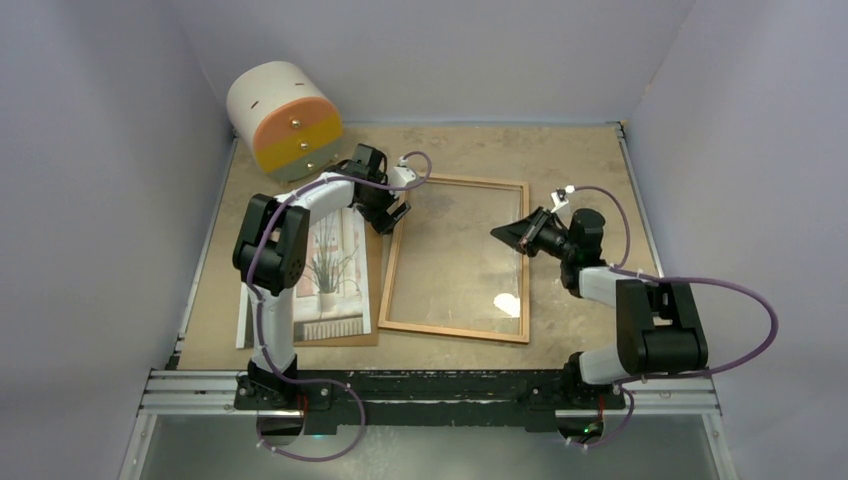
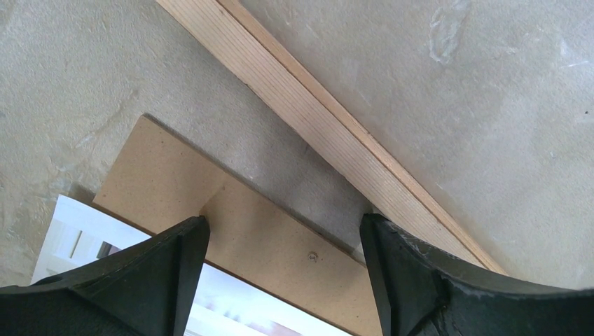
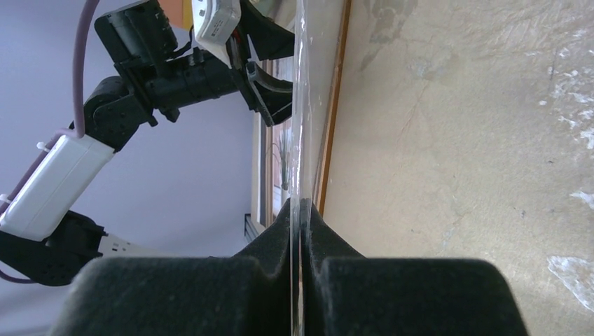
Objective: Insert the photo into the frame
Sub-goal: Adjust the photo frame item on the photo frame.
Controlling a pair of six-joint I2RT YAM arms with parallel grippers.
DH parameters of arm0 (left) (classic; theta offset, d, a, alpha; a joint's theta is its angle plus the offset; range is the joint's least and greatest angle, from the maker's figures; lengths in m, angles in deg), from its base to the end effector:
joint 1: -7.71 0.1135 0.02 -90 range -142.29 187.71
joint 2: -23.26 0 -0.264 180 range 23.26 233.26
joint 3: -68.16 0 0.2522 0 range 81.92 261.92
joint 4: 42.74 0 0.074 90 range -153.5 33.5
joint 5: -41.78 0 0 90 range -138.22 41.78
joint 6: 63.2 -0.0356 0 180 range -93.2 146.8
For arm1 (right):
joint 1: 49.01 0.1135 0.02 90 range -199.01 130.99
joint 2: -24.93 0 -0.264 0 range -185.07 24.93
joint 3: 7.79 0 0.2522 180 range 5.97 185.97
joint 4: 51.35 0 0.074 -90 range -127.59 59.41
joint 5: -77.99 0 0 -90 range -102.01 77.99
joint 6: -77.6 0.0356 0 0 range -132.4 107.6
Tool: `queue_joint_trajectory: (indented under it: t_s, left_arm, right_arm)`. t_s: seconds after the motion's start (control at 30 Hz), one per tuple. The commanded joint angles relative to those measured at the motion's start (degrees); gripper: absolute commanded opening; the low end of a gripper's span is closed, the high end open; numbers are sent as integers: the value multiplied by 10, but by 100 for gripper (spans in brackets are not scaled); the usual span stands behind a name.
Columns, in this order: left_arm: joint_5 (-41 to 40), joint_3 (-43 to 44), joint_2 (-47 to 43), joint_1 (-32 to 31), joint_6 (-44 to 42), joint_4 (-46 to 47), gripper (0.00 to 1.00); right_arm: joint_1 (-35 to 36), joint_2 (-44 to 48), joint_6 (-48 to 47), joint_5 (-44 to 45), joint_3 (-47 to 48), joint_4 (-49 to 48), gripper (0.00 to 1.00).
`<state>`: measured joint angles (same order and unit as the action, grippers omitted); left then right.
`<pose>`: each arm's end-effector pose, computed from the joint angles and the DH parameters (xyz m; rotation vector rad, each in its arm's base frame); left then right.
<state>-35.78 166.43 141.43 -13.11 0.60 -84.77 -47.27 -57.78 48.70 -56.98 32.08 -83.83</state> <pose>0.4020 -0.1611 0.1644 1.1155 2.3846 -0.2556 0.2681 0.0333 0.1860 0.3588 1.9095 1.4470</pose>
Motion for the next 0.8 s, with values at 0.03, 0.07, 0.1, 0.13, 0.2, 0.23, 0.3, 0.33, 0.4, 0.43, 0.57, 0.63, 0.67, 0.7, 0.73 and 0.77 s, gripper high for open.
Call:
queue_joint_trajectory:
  t_s: [0.03, 0.07, 0.1, 0.13, 0.2, 0.23, 0.3, 0.33, 0.4, 0.43, 0.57, 0.63, 0.67, 0.7, 0.73, 0.77]
  left_arm:
    - [27, -15, 8, -4, -7, -10, 82]
    - [28, -15, 7, -4, -6, -10, 82]
    - [29, -15, 7, -4, -6, -10, 82]
    - [30, -15, 7, -4, -6, -11, 81]
    - [31, -15, 7, -5, -7, -12, 80]
    - [31, -15, 7, -4, -7, -12, 80]
    - [33, -15, 8, -5, -6, -13, 79]
    - [35, -15, 8, -5, -7, -13, 78]
    - [37, -15, 9, -5, -6, -13, 77]
    - [38, -15, 9, -5, -7, -14, 77]
    - [41, -13, 7, -4, -8, -17, 74]
    - [42, -14, 6, -5, -10, -18, 72]
    - [42, -14, 5, -5, -12, -19, 72]
    - [42, -14, 5, -5, -13, -19, 71]
    - [41, -14, 5, -5, -13, -19, 71]
    - [41, -15, 5, -5, -13, -19, 71]
  right_arm:
    - [22, 0, 11, 1, 33, -22, 0]
    - [25, -2, 13, 3, 35, -25, 0]
    - [28, -4, 14, 4, 39, -25, 0]
    - [30, -5, 14, 4, 42, -25, 0]
    - [33, -7, 13, 2, 48, -23, 0]
    - [34, -9, 15, 1, 50, -21, 0]
    - [35, -10, 16, 5, 51, -19, 0]
    - [36, -11, 18, 5, 50, -21, 0]
    - [38, -16, 25, 4, 47, -30, 0]
    - [38, -18, 30, 5, 46, -31, 0]
    - [37, -21, 23, 8, 48, 3, 0]
    - [36, -19, 18, 8, 49, 23, 0]
    - [36, -18, 14, 12, 50, 34, 0]
    - [35, -19, 8, 17, 52, 43, 0]
    - [35, -19, 1, 20, 54, 52, 0]
    - [35, -19, -3, 25, 56, 59, 0]
